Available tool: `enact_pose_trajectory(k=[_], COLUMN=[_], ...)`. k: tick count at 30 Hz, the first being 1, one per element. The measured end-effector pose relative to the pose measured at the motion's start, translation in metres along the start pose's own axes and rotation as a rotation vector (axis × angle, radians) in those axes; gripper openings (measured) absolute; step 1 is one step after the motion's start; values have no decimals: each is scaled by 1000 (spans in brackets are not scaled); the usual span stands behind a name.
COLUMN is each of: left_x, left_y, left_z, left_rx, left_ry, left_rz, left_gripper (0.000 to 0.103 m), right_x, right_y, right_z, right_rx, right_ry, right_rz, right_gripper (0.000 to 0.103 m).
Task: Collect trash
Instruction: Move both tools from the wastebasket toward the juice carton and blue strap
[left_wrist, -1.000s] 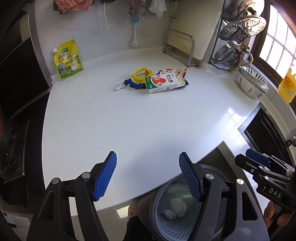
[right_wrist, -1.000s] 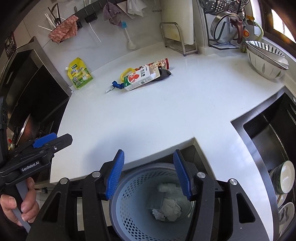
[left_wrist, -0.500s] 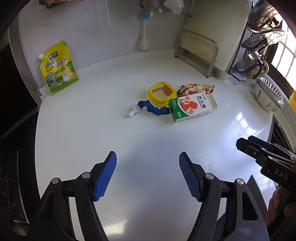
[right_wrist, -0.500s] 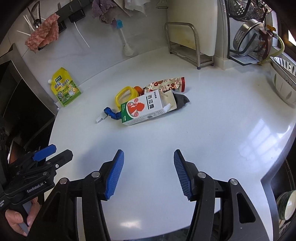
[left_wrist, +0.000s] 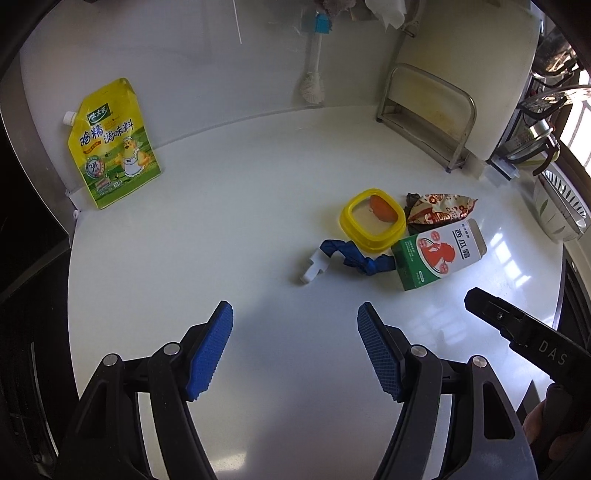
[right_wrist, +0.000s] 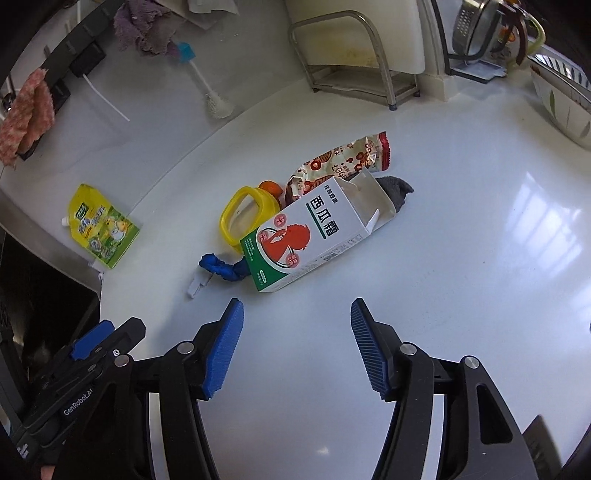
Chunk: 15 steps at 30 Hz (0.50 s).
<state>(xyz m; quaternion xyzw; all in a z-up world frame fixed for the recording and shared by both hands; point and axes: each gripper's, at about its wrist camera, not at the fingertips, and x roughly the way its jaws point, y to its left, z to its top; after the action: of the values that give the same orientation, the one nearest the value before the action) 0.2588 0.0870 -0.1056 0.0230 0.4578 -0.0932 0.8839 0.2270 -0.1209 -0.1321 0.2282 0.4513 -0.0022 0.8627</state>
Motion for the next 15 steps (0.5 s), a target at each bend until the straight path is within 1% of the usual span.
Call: enact_pose_trajectory(k=[4,8,9,11,15], left_x=[3,3,2,2,6], left_y=[18,37,42,51,68], left_z=[5,5,4,2,-3], left_rx=[-20,-44,-49,-59,-93], left_ry=[-8,-9,-9,-3,14], left_rz=[20,45,50,63,84], left_gripper=[68,68,68,68,69], right_x=[12,22,23,30,36], right_y=[10,24,27,32,44], right_z=[-5,-11,-12,-14,-20], right_rx=[71,47,43,31,-17], right_ry=[-43,-80,-85,-65,-41], right_rz=[-15,-39,-16,42,91], right_gripper=[65,65,65,65,65])
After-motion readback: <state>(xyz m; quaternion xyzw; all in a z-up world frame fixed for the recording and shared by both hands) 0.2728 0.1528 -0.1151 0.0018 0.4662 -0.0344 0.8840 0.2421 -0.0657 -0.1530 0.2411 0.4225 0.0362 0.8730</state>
